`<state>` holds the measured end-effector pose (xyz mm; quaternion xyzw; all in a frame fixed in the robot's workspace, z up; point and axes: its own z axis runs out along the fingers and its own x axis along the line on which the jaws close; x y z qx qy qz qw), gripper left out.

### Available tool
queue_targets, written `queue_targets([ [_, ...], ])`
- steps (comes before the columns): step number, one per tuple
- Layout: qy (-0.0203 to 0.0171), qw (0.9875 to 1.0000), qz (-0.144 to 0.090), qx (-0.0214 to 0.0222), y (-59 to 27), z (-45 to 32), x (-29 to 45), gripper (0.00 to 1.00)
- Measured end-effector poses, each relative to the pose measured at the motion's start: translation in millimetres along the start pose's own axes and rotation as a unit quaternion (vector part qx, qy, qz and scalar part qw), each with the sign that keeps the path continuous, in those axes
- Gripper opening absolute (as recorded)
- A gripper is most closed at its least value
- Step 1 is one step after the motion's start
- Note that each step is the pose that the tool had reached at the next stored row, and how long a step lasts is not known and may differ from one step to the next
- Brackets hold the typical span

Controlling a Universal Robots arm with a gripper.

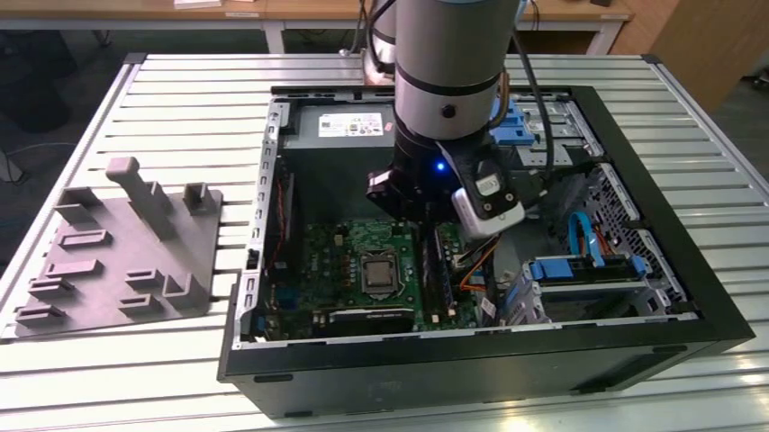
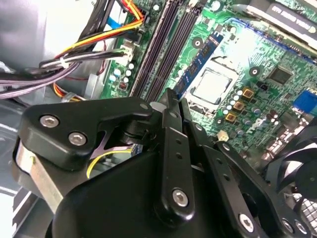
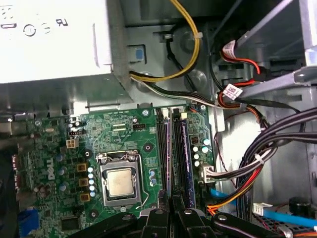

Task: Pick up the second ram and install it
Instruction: 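Insert the second ram into the second slot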

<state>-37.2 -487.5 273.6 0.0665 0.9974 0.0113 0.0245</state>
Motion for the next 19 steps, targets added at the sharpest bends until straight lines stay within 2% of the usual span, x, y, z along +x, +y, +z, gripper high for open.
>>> queue_targets([
  [7,-0.0008,0.9995,0.033,0.0015,0.0,0.2,0.0,0.14],
  [12,-0.0015,0.998,0.063,0.0027,0.0,0.6,0.0,0.14],
  [15,-0.0006,0.9982,0.06,-0.0017,0.0,0.7,0.1,0.14],
  [19,0.0005,0.9997,0.025,-0.0035,0.0,1.1,0.1,0.14],
])
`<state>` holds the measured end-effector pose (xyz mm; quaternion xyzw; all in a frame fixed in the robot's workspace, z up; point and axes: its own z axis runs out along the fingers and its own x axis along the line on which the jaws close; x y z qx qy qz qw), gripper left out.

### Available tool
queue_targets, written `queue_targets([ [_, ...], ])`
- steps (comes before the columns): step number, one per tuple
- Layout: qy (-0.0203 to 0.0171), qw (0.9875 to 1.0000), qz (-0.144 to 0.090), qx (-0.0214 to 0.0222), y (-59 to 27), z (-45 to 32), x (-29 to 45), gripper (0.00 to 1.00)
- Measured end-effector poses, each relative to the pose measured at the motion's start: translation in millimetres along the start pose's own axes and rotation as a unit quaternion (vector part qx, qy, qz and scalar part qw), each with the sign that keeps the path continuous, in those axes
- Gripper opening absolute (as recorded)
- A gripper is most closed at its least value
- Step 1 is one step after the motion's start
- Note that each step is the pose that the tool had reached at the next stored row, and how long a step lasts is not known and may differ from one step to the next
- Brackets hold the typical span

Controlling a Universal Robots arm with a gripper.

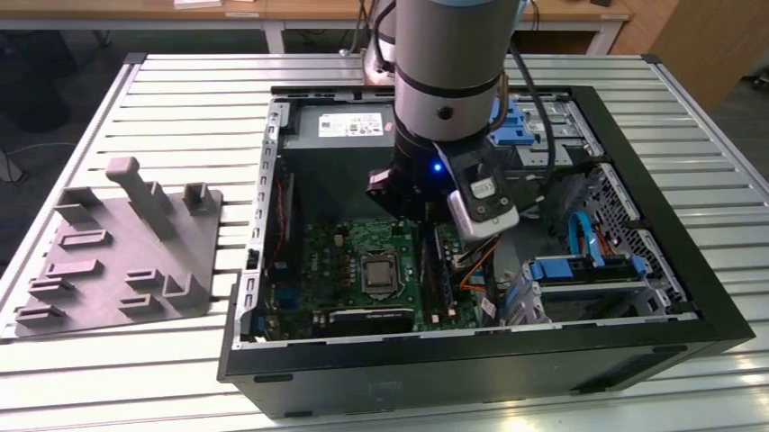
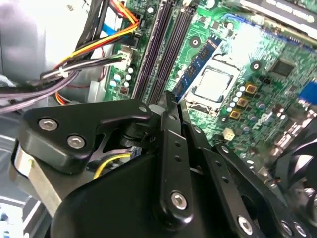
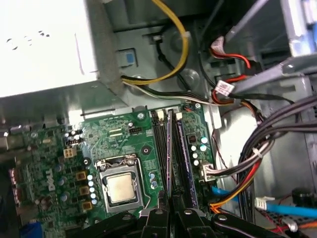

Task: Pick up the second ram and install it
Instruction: 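Insert the second ram into the second slot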

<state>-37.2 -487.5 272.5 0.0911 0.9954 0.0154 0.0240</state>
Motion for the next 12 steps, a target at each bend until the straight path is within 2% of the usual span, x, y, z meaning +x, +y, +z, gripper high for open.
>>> queue_targets([
  [5,0.0016,0.999,-0.046,-0.0021,0.0,0.7,0.0,0.14],
  [9,0.003,0.9967,-0.081,-0.0041,-0.1,1.1,0.0,0.14],
  [12,0.0038,0.9951,-0.098,-0.0077,-0.1,1.3,0.0,0.14],
])
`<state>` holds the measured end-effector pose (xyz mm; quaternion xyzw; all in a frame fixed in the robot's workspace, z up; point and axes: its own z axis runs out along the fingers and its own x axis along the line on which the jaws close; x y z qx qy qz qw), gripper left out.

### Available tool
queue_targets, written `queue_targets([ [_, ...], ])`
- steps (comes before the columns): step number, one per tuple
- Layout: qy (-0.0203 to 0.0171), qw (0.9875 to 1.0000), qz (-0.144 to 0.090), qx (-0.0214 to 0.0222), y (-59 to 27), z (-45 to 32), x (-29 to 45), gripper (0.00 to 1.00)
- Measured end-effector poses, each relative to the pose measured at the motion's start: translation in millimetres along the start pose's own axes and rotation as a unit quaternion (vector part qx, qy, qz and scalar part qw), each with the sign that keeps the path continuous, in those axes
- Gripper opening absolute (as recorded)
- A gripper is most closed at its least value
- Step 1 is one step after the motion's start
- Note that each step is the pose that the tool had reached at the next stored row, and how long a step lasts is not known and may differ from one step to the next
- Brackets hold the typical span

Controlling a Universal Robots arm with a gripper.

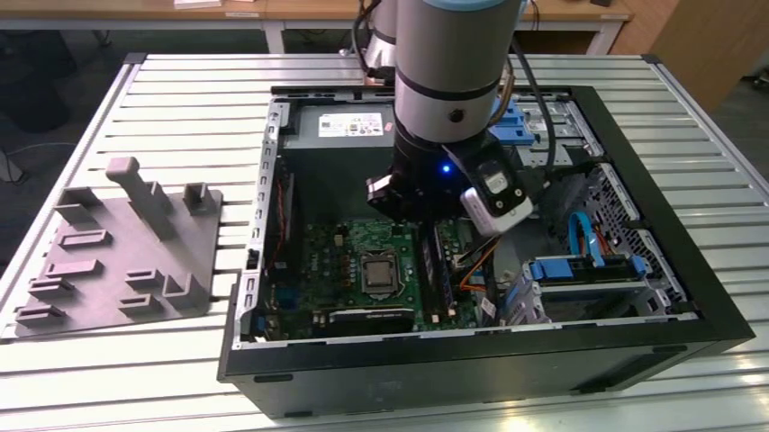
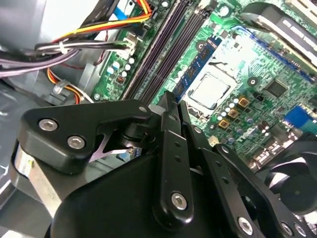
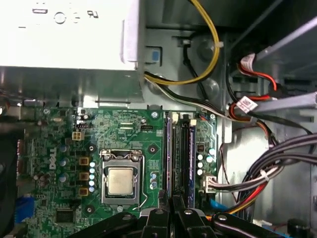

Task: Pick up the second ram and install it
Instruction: 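Insert the second ram into the second slot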

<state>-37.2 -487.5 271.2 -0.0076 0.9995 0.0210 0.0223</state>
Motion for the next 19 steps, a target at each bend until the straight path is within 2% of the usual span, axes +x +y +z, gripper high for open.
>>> queue_targets([
  [4,0.0002,0.9999,-0.007,-0.0074,0.0,0.0,0.0,0.14],
  [10,0.0002,1.0,-0.007,-0.0071,0.0,0.1,0.0,0.14],
  [14,-0.0006,0.9999,0.012,-0.006,0.0,0.7,0.0,0.14],
  [19,-0.0008,0.9999,0.012,-0.0061,0.0,0.9,0.0,0.14],
])
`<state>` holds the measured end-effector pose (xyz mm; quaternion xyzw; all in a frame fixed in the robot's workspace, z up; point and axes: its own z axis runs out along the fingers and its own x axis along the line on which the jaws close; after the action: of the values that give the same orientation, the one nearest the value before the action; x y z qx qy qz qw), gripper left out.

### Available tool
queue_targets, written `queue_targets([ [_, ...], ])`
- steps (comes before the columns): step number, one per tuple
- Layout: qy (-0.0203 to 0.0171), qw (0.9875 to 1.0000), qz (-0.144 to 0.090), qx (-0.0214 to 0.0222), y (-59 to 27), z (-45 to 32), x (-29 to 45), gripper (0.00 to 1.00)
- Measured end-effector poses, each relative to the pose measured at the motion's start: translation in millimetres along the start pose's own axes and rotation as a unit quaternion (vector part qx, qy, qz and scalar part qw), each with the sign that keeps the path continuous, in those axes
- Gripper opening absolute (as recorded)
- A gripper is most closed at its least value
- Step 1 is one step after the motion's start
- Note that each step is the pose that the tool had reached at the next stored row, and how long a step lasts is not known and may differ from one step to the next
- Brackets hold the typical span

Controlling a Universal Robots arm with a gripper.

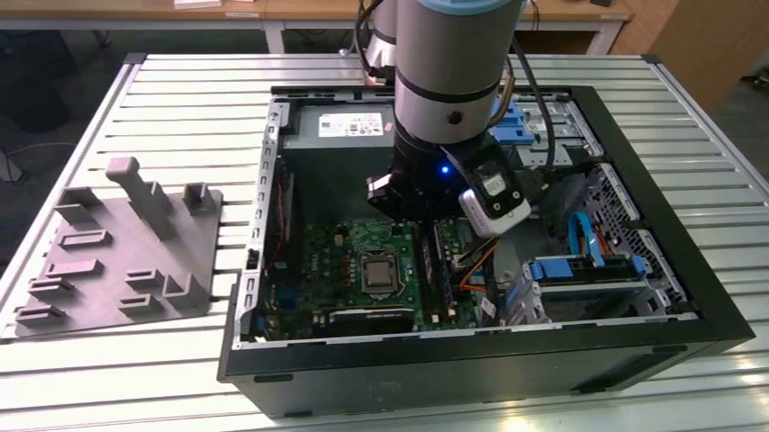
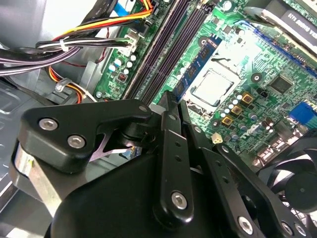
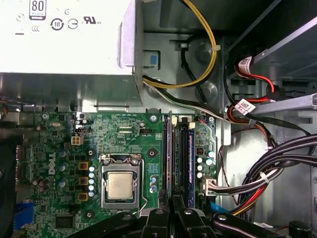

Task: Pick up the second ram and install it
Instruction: 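Insert the second ram into the second slot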

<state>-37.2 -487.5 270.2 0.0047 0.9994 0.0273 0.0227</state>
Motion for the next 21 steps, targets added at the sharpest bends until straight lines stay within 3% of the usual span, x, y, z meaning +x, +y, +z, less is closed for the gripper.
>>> queue_targets([
  [21,0.0,1.0,0.0,0.0,-1.5,11.3,0.5,0.14],
])
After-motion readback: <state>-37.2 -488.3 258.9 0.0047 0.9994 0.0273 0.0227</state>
